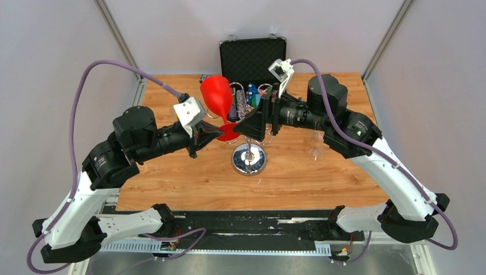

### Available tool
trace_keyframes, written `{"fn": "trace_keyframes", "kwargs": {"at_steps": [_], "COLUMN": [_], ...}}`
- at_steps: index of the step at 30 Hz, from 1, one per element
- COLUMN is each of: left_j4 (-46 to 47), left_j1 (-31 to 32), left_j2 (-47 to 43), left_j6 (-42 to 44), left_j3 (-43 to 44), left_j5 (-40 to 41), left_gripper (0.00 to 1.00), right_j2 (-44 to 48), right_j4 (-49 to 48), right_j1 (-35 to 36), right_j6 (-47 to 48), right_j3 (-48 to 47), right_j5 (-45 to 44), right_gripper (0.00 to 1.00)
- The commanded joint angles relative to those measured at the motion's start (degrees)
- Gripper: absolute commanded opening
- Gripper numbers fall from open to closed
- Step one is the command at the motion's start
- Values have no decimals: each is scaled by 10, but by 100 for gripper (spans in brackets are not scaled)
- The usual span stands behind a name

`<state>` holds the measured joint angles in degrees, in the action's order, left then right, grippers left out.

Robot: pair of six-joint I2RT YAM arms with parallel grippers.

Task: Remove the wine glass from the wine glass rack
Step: Place the wine glass at the center of the board.

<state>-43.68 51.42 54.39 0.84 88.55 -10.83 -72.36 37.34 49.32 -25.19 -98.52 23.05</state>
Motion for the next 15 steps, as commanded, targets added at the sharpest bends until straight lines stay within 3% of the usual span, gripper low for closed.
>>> {"fn": "trace_keyframes", "kwargs": {"at_steps": [1, 15], "left_j4": [32, 71], "left_j1": [10, 12], "left_j2": [-8, -63], "left_j6": [56, 132], "left_j3": [-15, -63], "left_j5": [50, 61], "left_gripper": [0, 0], "right_j2": [-18, -112], "right_j4": [-20, -23], "right_j1": [3, 3], "right_j6": [-29, -60], "right_j3": [-41, -105], "right_j5": [-21, -7], "right_gripper": [76, 74]}}
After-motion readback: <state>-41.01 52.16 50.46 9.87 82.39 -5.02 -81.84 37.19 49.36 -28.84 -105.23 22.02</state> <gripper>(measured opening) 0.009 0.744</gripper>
